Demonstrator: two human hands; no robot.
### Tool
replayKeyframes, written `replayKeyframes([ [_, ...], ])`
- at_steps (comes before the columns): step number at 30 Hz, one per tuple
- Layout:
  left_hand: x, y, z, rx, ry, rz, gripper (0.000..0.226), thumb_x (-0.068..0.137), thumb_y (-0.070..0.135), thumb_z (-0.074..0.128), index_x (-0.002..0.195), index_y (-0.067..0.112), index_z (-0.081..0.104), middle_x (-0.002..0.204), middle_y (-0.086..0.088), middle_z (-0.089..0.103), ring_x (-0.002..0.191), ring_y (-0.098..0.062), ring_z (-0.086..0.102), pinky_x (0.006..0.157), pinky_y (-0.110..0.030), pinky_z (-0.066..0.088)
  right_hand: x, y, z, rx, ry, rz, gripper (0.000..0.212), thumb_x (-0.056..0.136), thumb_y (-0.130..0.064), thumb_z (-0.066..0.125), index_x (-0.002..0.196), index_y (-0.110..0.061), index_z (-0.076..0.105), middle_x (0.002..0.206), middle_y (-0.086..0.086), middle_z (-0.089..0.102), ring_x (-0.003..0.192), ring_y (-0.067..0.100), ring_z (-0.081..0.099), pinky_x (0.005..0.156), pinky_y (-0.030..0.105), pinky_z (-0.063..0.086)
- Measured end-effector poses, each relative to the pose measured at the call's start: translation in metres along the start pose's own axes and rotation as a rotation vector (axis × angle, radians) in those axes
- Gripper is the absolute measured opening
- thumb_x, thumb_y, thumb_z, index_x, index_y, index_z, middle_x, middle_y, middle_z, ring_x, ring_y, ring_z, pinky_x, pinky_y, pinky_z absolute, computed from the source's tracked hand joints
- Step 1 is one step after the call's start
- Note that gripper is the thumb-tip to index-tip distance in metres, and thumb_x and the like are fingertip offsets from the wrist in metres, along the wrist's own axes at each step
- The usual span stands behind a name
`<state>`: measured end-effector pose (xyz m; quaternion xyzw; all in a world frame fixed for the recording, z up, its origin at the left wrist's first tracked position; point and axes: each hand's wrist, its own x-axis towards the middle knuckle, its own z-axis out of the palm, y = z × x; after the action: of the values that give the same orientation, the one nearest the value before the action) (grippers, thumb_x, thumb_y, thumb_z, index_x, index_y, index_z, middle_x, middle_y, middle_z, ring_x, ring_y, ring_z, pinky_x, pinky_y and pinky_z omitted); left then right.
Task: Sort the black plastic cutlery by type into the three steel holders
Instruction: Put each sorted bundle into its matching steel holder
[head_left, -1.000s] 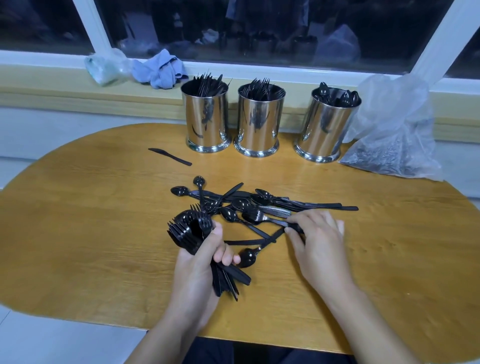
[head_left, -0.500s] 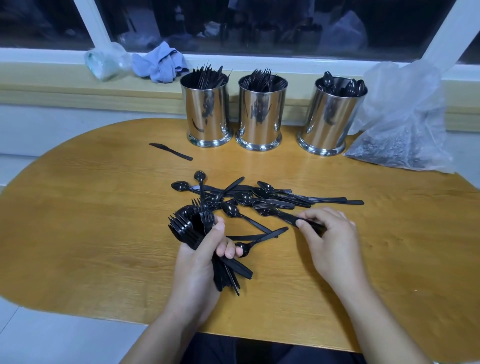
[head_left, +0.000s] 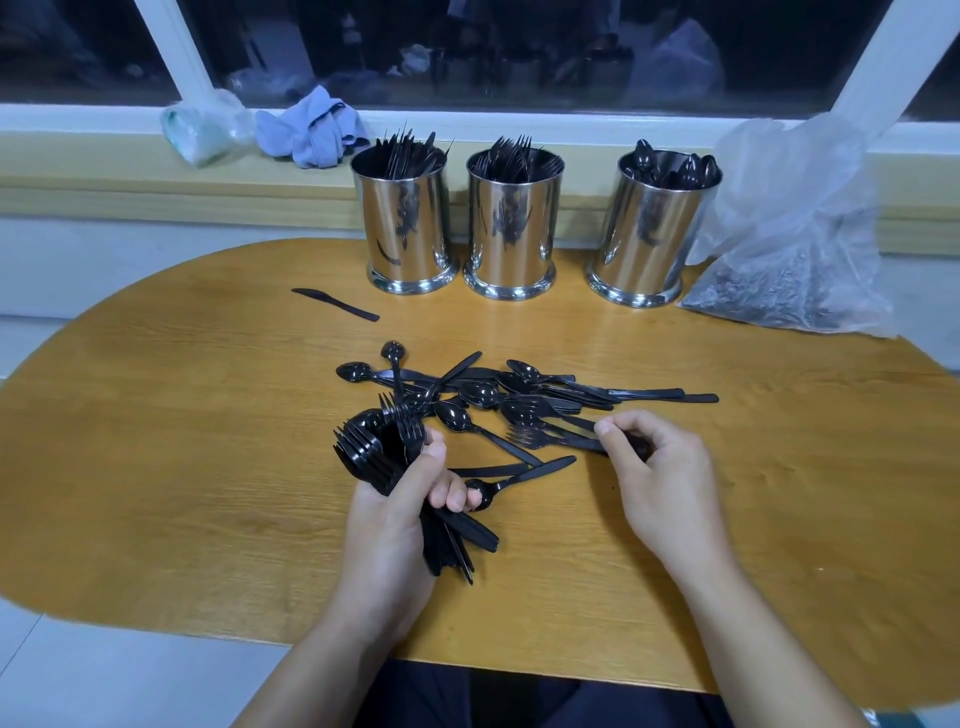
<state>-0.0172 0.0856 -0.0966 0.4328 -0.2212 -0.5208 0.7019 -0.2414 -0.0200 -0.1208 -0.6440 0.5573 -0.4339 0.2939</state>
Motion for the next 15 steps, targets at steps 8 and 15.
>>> replayKeyframes([
  [8,-0.006,0.003,0.002,0.095,0.041,0.072,0.028,0.11,0.025,0.072,0.087,0.013,0.062,0.072,-0.01,0.031,0.059,-0.021,0.036,0.064,-0.039,0.051,-0.021,-0.038,-0.005,0.318,0.102,0.074,0.015,0.103,-0.018,0.075,0.091,-0.023,0.082,0.071,-0.012,0.067,0.063,0.007,0.055,0.063,0.023,0.044],
  [15,-0.012,0.003,0.015,0.128,0.077,0.149,0.031,0.085,0.035,0.091,0.095,0.018,0.067,0.074,0.0,0.049,0.063,-0.013,0.045,0.064,-0.031,0.046,-0.078,-0.091,0.035,0.494,-0.213,0.146,0.016,0.102,-0.02,0.075,0.092,-0.028,0.084,0.087,-0.003,0.078,0.081,0.017,0.068,0.079,0.035,0.055],
])
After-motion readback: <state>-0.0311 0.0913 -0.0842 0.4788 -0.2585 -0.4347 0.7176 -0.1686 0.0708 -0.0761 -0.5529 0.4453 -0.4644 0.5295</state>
